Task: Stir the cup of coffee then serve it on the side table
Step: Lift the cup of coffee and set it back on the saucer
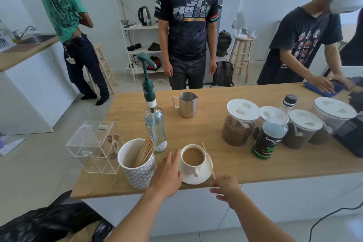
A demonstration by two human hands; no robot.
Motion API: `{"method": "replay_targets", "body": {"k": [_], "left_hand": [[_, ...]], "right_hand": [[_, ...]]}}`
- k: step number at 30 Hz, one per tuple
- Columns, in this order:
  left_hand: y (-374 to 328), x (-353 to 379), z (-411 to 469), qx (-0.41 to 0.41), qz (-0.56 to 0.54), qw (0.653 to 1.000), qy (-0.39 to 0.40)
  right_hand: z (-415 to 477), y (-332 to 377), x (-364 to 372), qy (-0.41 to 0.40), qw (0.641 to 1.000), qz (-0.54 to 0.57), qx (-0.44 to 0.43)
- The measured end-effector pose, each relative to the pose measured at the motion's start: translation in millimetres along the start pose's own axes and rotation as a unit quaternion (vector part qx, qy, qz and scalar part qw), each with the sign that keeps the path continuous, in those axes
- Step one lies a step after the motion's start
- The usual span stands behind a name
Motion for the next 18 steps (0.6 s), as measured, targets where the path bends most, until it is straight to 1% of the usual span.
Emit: {"method": "replay_targets", "body": {"k": [10, 18], "left_hand": [[11.0, 2.8, -2.0, -0.023, 0.059, 0.997, 0.04], [11.3, 5.6, -6.0, -0.028, 0.071, 0.994, 0.08]], "right_hand": [[-5.0, -1.2, 7.5, 0.027, 0.999, -0.039, -0.019], [-6.6, -2.1, 9.3, 0.044, 0.997, -0.05, -0.027]]}}
Point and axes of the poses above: each hand's wrist, its own z-axis towards the middle knuckle, its own x-axis out of the palm, y = z × x, the point moved 7 cm from there along z, towards the middle knuckle, and after that the axes turned 13 degrees about -y, right-handed, at the moved point
